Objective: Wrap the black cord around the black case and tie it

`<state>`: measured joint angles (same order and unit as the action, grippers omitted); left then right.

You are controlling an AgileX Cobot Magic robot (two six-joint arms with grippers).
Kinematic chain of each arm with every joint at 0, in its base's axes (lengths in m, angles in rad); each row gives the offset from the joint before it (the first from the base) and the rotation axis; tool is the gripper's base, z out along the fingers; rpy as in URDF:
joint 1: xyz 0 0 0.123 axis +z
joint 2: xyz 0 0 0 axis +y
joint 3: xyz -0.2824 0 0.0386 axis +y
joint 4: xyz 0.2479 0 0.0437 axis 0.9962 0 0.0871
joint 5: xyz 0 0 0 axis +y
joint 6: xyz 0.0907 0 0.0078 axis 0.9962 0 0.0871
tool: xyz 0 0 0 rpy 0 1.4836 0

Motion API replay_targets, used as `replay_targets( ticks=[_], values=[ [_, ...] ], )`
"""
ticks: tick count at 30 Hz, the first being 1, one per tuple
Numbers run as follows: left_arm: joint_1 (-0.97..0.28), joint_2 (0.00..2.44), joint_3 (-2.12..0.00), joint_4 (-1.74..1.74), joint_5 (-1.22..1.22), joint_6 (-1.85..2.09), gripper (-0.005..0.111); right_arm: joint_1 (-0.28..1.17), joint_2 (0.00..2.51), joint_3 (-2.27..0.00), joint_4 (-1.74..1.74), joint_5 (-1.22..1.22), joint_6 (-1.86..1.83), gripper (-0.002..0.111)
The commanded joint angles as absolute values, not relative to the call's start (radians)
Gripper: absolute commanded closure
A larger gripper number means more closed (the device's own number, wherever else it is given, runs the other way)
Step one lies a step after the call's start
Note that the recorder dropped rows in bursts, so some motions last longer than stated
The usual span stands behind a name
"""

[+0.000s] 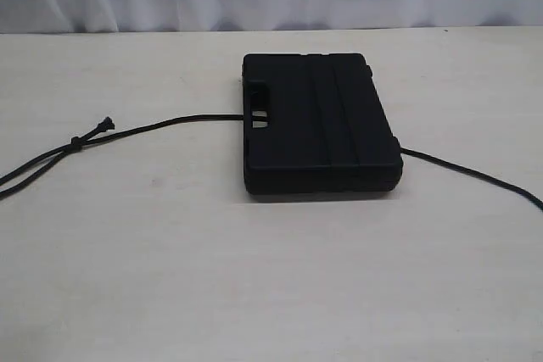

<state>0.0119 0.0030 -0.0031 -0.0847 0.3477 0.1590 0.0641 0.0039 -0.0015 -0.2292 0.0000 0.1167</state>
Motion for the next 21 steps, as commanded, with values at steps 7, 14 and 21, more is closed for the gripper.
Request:
replay_targets(
  ticks=[7,14,21],
  values=[
    [0.008,0.000,0.000,-0.089,0.332,0.157,0.107,0.059,0.000,0.000,-0.093,-0.752,0.287,0.104],
    [0.008,0.000,0.000,-0.089,0.332,0.157,0.107,0.059,0.000,-0.239,-0.093,-0.541,0.284,0.104],
    [0.008,0.000,0.000,-0.089,0.332,0.157,0.107,0.061,0.364,-0.801,-0.055,0.442,0.241,0.088]
  ],
)
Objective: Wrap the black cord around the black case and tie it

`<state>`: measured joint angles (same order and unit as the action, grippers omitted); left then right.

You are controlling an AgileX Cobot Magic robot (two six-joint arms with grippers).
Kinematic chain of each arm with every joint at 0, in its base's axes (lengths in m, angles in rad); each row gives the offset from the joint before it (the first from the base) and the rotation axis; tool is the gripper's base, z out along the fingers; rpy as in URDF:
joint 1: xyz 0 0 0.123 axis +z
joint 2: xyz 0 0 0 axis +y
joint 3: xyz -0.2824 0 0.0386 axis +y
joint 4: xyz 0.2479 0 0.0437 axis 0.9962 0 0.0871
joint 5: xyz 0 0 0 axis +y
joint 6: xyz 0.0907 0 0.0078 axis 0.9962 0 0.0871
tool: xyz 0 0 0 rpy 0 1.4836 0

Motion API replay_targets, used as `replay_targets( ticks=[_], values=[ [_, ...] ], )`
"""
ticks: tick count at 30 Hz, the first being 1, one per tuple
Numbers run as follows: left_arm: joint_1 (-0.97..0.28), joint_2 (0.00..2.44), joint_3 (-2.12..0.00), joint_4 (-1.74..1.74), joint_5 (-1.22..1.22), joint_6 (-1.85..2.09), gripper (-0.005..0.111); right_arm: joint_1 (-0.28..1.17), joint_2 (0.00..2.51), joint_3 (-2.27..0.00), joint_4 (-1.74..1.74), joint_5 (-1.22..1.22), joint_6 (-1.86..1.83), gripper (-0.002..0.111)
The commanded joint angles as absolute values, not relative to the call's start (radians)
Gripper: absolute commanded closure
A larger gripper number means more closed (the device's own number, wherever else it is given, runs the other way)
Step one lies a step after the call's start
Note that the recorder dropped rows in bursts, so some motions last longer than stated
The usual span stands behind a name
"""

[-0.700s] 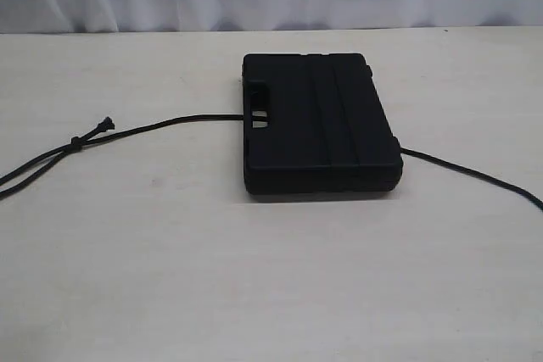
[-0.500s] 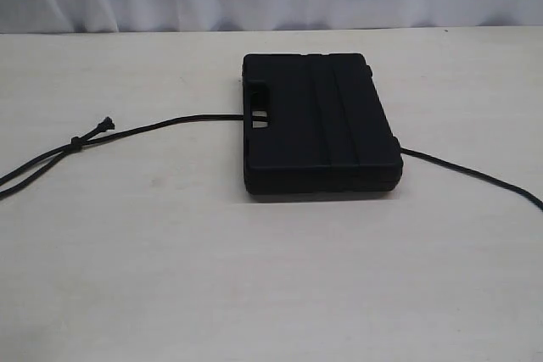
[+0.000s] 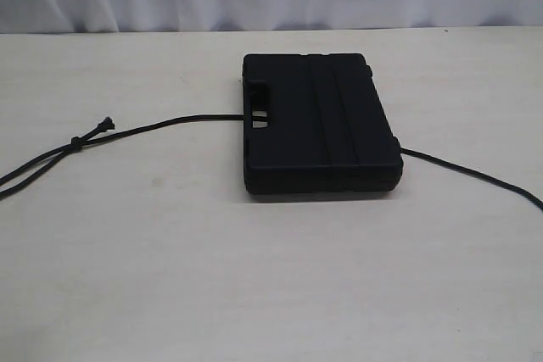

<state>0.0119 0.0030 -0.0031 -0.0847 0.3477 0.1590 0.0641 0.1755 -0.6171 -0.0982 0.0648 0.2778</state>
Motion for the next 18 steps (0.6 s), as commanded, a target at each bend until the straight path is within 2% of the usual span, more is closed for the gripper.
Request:
replay_targets(
  ticks=[1,2,3,4,7,12,14,15,18],
  values=[
    [0.008,0.000,0.000,-0.089,0.332,0.157,0.107,0.061,0.416,-0.839,0.000,0.510,0.187,0.081],
    [0.008,0.000,0.000,-0.089,0.332,0.157,0.107,0.061,0.517,-0.913,0.134,0.636,0.039,0.069],
    [0.008,0.000,0.000,-0.089,0.332,0.157,0.107,0.061,0.575,-0.953,0.241,0.721,-0.085,0.062],
    [0.008,0.000,0.000,-0.089,0.332,0.157,0.107,0.061,0.647,-1.000,0.379,0.792,-0.183,0.061],
    [0.008,0.000,0.000,-0.089,0.332,0.157,0.107,0.061,0.805,-1.078,0.603,0.874,-0.360,0.067],
    [0.008,0.000,0.000,-0.089,0.332,0.157,0.107,0.061,1.013,-1.101,0.610,0.875,-0.458,0.067],
    [0.008,0.000,0.000,-0.089,0.332,0.157,0.107,0.124,1.103,-1.101,0.553,0.789,-0.466,0.067],
    [0.008,0.000,0.000,-0.089,0.332,0.157,0.107,0.212,1.164,-1.101,0.473,0.723,-0.425,0.067],
    [0.008,0.000,0.000,-0.089,0.332,0.157,0.107,0.345,1.273,-1.118,0.353,0.652,-0.305,0.064]
  ],
)
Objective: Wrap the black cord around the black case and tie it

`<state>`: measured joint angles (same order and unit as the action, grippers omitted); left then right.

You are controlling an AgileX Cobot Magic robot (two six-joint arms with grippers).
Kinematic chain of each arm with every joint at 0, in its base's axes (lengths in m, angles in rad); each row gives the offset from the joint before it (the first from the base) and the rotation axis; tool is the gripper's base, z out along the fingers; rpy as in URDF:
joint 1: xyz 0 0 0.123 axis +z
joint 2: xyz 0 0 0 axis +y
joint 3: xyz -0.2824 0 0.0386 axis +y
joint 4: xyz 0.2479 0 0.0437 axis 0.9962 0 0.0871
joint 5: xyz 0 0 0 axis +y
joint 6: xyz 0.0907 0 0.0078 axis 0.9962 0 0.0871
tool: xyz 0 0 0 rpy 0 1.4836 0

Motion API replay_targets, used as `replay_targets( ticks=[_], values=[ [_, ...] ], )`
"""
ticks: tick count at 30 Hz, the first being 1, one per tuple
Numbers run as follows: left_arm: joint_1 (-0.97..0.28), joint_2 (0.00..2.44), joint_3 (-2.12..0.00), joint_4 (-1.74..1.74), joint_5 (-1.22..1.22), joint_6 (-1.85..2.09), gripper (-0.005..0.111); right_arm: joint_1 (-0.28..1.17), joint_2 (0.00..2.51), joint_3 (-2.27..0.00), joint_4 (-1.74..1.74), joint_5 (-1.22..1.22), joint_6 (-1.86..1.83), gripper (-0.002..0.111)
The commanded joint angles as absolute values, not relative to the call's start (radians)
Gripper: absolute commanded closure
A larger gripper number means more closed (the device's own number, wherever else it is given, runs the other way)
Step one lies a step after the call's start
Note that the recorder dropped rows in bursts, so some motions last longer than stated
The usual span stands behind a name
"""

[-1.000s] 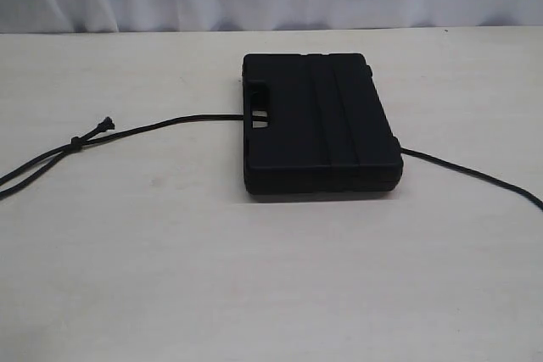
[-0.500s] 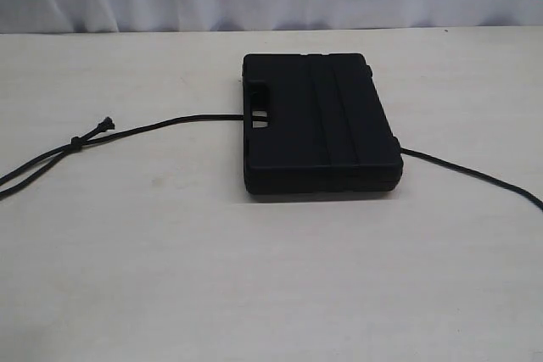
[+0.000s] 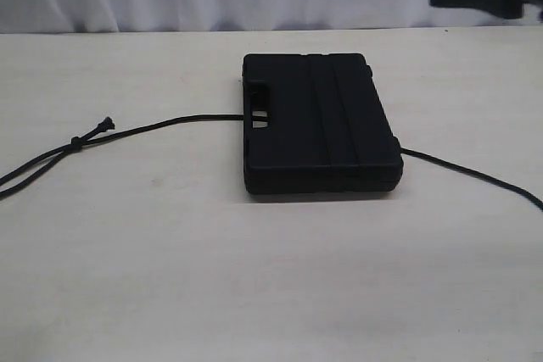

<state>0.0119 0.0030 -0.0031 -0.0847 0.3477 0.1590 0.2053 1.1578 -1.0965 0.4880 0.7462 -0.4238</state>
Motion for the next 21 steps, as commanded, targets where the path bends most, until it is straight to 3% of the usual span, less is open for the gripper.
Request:
replay_targets(
  ticks=[1,4,14,21],
  values=[
    [0.008,0.000,0.000,-0.089,0.332,0.157,0.107,0.373,1.310,-1.132,0.320,0.637,-0.239,0.062],
    [0.008,0.000,0.000,-0.089,0.332,0.157,0.107,0.446,1.458,-1.215,0.226,0.650,-0.132,0.055],
    [0.008,0.000,0.000,-0.089,0.332,0.157,0.107,0.611,1.809,-1.503,0.057,0.705,0.098,0.055],
    [0.008,0.000,0.000,-0.089,0.332,0.157,0.107,0.641,2.004,-1.701,-0.019,0.761,0.219,0.055]
  ],
)
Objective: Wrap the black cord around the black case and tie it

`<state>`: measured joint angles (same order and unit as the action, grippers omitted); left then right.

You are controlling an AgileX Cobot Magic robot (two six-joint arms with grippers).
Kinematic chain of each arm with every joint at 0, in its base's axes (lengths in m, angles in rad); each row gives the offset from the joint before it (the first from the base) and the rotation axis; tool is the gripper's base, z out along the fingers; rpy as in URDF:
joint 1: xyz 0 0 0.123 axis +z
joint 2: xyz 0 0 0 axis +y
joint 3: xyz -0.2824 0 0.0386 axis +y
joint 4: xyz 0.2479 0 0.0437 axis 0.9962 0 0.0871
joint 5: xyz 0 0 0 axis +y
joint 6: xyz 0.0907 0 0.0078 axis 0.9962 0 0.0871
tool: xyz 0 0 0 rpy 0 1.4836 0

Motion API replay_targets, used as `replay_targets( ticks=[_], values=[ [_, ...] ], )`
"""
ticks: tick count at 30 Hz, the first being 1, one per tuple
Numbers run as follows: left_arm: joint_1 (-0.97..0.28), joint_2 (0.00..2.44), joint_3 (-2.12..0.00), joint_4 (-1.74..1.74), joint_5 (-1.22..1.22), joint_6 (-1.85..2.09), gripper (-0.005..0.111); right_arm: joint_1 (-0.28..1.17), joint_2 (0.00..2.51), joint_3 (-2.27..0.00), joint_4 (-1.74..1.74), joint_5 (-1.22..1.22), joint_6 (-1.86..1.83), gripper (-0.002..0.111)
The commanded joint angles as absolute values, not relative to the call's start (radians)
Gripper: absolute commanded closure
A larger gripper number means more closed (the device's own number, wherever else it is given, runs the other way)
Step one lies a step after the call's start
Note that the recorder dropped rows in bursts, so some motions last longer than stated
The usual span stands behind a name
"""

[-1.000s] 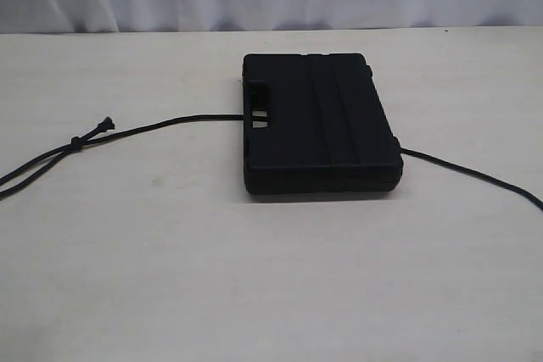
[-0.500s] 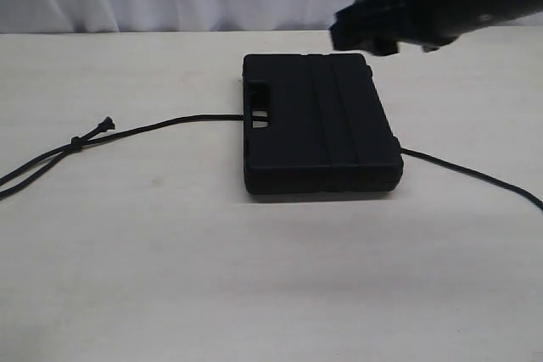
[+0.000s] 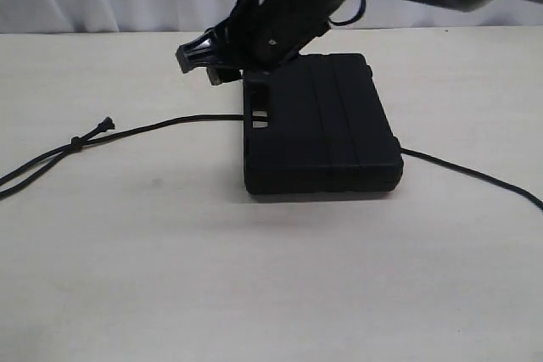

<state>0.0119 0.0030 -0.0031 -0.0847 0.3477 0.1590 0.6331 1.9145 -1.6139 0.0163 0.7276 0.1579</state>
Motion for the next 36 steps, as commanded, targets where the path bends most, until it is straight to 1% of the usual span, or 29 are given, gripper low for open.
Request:
replay_targets(
  ticks=[1,8,20,28,36],
  values=[
    [0.008,0.000,0.000,-0.089,0.332,0.157,0.107,0.641,2.028,-1.719,-0.019,0.763,0.221,0.055],
    [0.008,0.000,0.000,-0.089,0.332,0.157,0.107,0.641,2.154,-1.781,-0.071,0.751,0.232,0.055],
    [0.008,0.000,0.000,-0.089,0.332,0.157,0.107,0.639,2.247,-1.803,-0.322,0.693,0.455,0.055],
    [0.008,0.000,0.000,-0.089,0.332,0.157,0.107,0.639,2.298,-1.803,-0.326,0.600,0.468,0.055],
    [0.008,0.000,0.000,-0.089,0.332,0.157,0.107,0.631,2.317,-1.803,-0.356,0.608,0.478,0.055]
  ],
)
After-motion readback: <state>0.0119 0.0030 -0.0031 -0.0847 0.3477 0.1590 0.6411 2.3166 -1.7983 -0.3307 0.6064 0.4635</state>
